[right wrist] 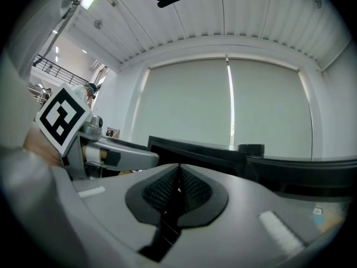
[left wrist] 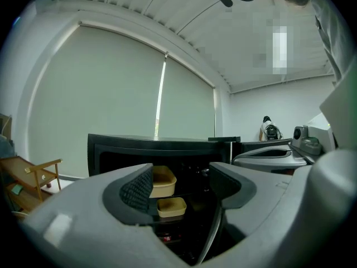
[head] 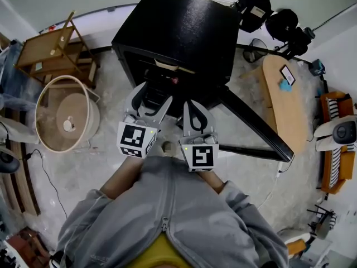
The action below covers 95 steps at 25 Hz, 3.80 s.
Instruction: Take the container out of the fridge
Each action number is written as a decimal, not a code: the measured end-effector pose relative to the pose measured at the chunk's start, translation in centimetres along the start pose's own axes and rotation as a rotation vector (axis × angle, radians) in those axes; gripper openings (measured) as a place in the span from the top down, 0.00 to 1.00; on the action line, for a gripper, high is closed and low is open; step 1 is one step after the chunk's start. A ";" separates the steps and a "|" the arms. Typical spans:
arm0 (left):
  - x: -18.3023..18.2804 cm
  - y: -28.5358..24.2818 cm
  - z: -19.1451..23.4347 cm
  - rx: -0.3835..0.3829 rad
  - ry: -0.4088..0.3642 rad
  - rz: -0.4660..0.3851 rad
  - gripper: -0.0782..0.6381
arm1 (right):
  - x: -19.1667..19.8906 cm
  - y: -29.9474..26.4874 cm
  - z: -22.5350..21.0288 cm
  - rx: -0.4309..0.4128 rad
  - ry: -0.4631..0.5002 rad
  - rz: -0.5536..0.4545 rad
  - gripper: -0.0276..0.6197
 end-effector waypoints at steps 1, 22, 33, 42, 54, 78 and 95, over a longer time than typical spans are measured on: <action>0.1 -0.4 0.3 -0.001 -0.002 0.000 0.44 | 0.2 -0.4 -0.1 0.007 -0.003 0.006 0.96; 5.6 -10.3 5.3 0.015 0.003 0.143 0.34 | 2.7 -5.5 -2.4 0.128 -0.058 0.110 0.96; 6.6 -14.7 6.3 -0.029 0.003 0.163 0.22 | 3.2 -6.1 -2.6 0.132 -0.049 0.130 0.96; 7.1 -17.4 6.7 -0.053 -0.008 0.200 0.19 | 3.6 -6.2 -2.9 0.127 -0.041 0.141 0.96; 7.9 -19.2 7.3 -0.085 0.061 0.278 0.18 | 3.9 -6.8 -3.2 0.119 -0.043 0.147 0.96; 8.9 -9.5 6.6 -0.062 0.040 0.266 0.21 | 4.7 -6.3 -2.3 0.115 -0.082 0.141 0.96; 7.9 -0.2 4.8 -0.049 0.087 0.223 0.21 | 3.8 -4.6 -0.6 0.089 -0.091 0.125 0.96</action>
Point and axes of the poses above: the fingertips, and each gripper's own axes: y backward along the fingers, z to its left, x out of its underside, the point moved 1 cm from there along y, backward along the fingers, and after that the axes turned 13 degrees about z, right-handed, at the moved point
